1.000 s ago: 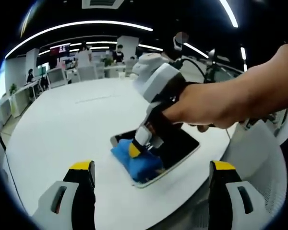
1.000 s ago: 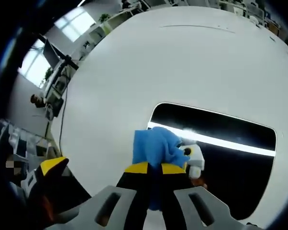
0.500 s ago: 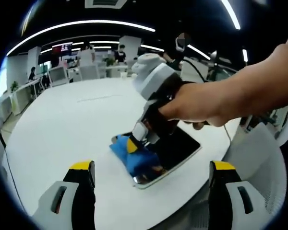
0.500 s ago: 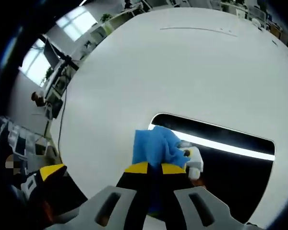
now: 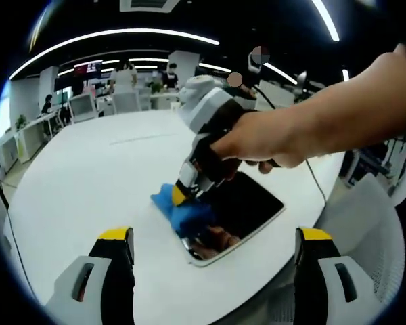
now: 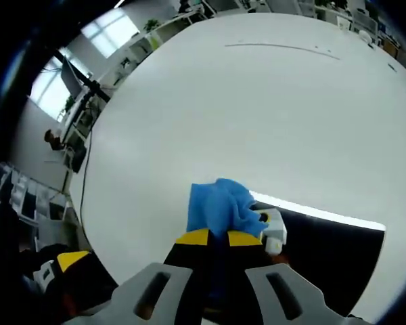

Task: Wipe the mirror surface with the cleaning cloth until all visible marks leave the cleaned area.

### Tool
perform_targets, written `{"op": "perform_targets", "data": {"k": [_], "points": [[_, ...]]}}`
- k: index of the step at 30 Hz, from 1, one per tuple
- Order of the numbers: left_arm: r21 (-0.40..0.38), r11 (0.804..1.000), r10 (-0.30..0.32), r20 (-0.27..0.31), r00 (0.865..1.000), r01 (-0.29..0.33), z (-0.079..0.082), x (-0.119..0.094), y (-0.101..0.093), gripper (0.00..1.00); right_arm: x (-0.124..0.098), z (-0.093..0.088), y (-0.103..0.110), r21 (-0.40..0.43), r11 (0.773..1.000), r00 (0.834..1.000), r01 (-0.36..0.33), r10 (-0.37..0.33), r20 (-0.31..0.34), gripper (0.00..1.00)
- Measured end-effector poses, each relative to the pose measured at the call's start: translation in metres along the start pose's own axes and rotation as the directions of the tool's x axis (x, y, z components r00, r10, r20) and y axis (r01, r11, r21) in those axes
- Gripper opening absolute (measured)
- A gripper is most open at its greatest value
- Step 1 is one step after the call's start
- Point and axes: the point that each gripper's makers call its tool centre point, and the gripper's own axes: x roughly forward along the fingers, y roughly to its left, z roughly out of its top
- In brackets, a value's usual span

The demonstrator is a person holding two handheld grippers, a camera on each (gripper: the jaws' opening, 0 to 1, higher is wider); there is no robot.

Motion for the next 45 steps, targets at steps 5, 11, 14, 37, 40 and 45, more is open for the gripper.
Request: {"op": "perform_targets", "data": {"k": [5,11,14,37,40,45], "points": [[-0.005,1.000,0.002,0.000,1.000,-0.002,0.000,-0.001,0.000,0.99,0.000,0.007,-0.002,-0.013,1.000,1.000,0.006,-0.006,0.000,0.02],[0.013,1.000,0.011,0.002,1.000,-0.011,0.001,-0.001,0.001,0.99,0.003,0.015,-0.005,-0.040,0.999,1.000,0.012,-0.011,0.003,0.02],[0.009,1.000,0.007,-0.003,1.000,-0.007,0.000,0.000,0.001,0.99,-0.001,0.013,-0.003,-0.042,0.999,1.000,0.010,-0.009,0.005,0.02],[0.060,0.998,0.023,-0.008,1.000,-0.022,0.001,0.000,0.002,0.99,-0.006,0.014,-0.015,-0.068,0.998,1.000,-0.003,0.002,-0.019,0.02],[0.055,0.998,0.029,-0.006,1.000,-0.028,0.001,0.000,0.003,0.99,-0.005,0.015,-0.020,-0.071,0.998,1.000,0.000,-0.002,-0.020,0.02],[0.058,0.998,0.033,-0.009,0.999,-0.033,0.001,0.000,0.003,0.99,-0.002,0.016,-0.023,-0.075,0.997,1.000,-0.002,0.001,-0.018,0.02]]}}
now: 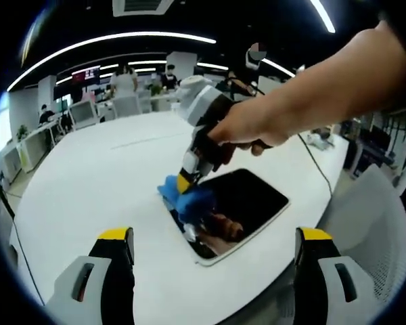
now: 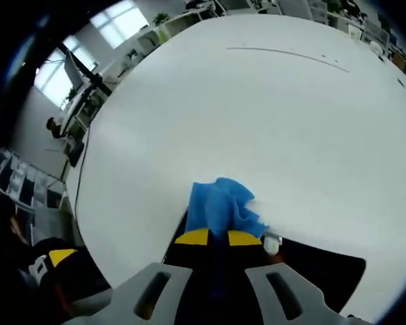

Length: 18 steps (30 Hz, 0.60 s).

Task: Wipe the mirror surface with the cleaning cloth until all visible marks leave the cleaned area.

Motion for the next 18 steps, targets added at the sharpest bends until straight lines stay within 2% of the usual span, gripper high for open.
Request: {"op": "perform_targets", "data": {"k": [18], "points": [[-0.018,1.000,0.000,0.009,1.000,0.000,0.002,0.000,0.000,0.99,-0.009,-0.008,-0.009,0.010,1.000,1.000,0.011,-0.011,0.000,0.02]]}}
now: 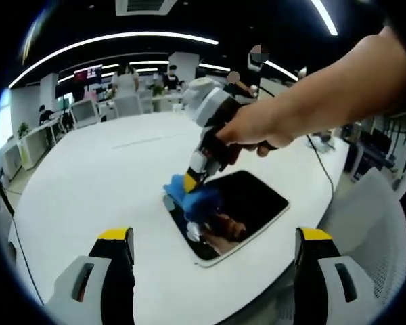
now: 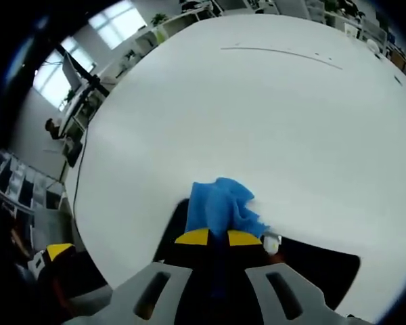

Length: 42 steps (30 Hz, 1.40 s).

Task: Wipe the mirror surface with the cleaning cloth until all visible marks leave the cleaned area.

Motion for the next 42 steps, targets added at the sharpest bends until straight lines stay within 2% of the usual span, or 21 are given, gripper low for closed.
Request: {"op": "perform_targets", "data": {"k": [16,24,26,31,35,42], "points": [[0.000,1.000,-0.004,0.004,1.000,0.004,0.001,-0.001,-0.001,0.99,-0.005,-0.004,-0.017,0.009,1.000,1.000,0.024,-0.024,-0.008,0.02],[-0.013,1.000,-0.017,0.016,1.000,0.017,0.002,0.001,-0.002,0.99,-0.008,-0.005,-0.015,0.007,1.000,1.000,0.029,-0.029,0.000,0.02],[-0.005,1.000,0.006,0.012,1.000,-0.006,0.001,0.001,0.001,0.99,-0.008,-0.007,-0.015,0.008,0.999,0.999,0.039,-0.039,0.001,0.02],[-0.011,1.000,-0.005,0.007,1.000,0.005,0.001,0.001,-0.001,0.99,-0.007,-0.009,-0.012,-0.038,0.996,0.996,0.086,-0.086,0.001,0.02],[-0.004,1.000,-0.010,0.004,1.000,0.010,0.000,0.002,-0.002,0.99,-0.007,-0.013,-0.011,0.006,0.998,0.998,0.065,-0.065,0.000,0.02],[-0.005,1.000,-0.008,0.008,1.000,0.008,0.001,0.002,-0.002,0.99,-0.008,-0.021,-0.004,-0.010,0.998,0.998,0.066,-0.066,0.000,0.02]]}}
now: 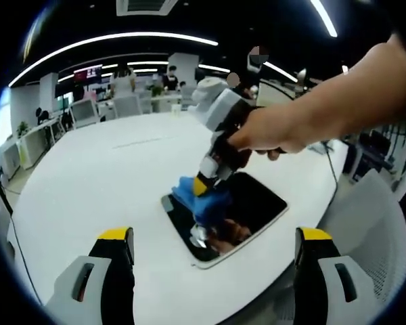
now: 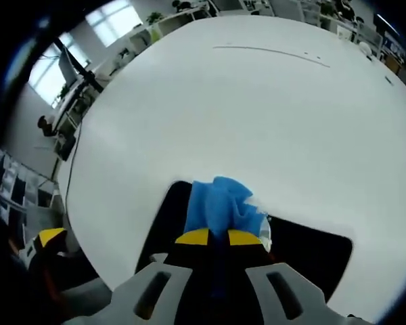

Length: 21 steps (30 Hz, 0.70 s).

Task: Wipe the mirror surface with the cleaning cloth until all visible marks leave the cleaned area.

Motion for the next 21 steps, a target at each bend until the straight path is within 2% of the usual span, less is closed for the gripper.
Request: {"op": "perform_targets", "data": {"k": [9,15,18,21], "points": [[0.011,1.000,-0.004,-0.002,1.000,0.004,-0.002,0.000,-0.001,0.99,0.002,-0.008,0.004,0.001,1.000,1.000,-0.006,0.006,-0.005,0.02],[-0.005,1.000,-0.020,-0.008,1.000,0.020,-0.003,0.000,-0.003,0.99,-0.003,-0.021,0.014,0.004,1.000,1.000,-0.013,0.013,-0.012,0.02],[0.003,1.000,-0.017,-0.008,1.000,0.017,-0.002,-0.001,-0.004,0.99,-0.006,-0.029,0.019,0.022,0.999,0.999,-0.030,0.030,-0.015,0.02],[0.001,1.000,-0.004,0.001,1.000,0.004,-0.002,-0.002,-0.001,0.99,-0.007,-0.030,0.020,0.023,0.999,0.999,-0.034,0.034,-0.007,0.02]]}}
